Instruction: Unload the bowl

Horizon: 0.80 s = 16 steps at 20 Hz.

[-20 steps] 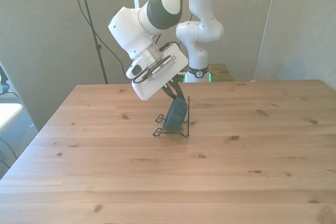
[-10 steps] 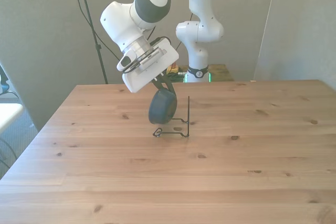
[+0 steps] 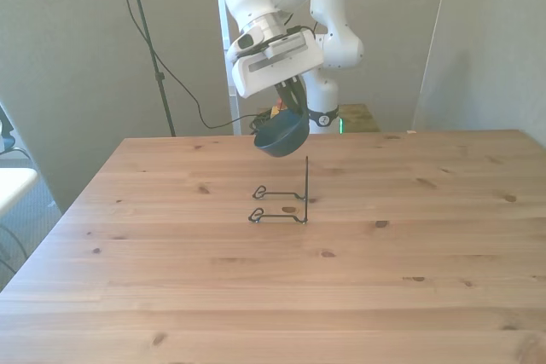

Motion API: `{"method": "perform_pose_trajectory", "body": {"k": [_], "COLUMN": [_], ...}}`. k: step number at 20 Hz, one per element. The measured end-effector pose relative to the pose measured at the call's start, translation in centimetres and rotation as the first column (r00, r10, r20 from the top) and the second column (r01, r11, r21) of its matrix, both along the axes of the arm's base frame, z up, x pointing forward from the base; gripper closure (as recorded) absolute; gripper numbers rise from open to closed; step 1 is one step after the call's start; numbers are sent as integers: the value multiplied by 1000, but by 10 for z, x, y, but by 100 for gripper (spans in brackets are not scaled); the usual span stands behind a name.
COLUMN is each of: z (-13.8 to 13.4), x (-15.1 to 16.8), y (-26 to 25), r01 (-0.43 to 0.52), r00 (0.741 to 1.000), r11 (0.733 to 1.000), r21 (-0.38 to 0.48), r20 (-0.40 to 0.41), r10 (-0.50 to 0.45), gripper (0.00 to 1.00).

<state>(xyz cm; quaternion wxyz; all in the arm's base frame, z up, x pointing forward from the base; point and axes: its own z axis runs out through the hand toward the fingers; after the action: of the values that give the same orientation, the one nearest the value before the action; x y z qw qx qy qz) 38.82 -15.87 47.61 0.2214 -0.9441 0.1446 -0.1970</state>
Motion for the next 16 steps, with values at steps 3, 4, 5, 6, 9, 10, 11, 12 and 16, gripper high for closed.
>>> {"method": "perform_pose_trajectory", "body": {"k": [3,4,5,6,9,10,11,12,16], "z": [3,1,-3,-9,-28,-35,-42,-51,-94], "x": [-23,-28,-31,-32,-29,-26,-23,-19,7], "y": [30,44,58,74,112,120,125,129,142], "r01": [16,20,21,22,28,28,33,37,49], "r00": [1000,999,998,996,987,983,978,972,955], "r11": [998,996,992,987,968,964,959,954,931], "r21": [-60,-91,-123,-159,-247,-266,-282,-298,-361], "r20": [-26,-42,-62,-86,-147,-166,-187,-210,-258], "r10": [-18,-24,-29,-36,-66,-74,-89,-104,-149], "gripper": [100,100,100,100,100,100,100,100,100]}}
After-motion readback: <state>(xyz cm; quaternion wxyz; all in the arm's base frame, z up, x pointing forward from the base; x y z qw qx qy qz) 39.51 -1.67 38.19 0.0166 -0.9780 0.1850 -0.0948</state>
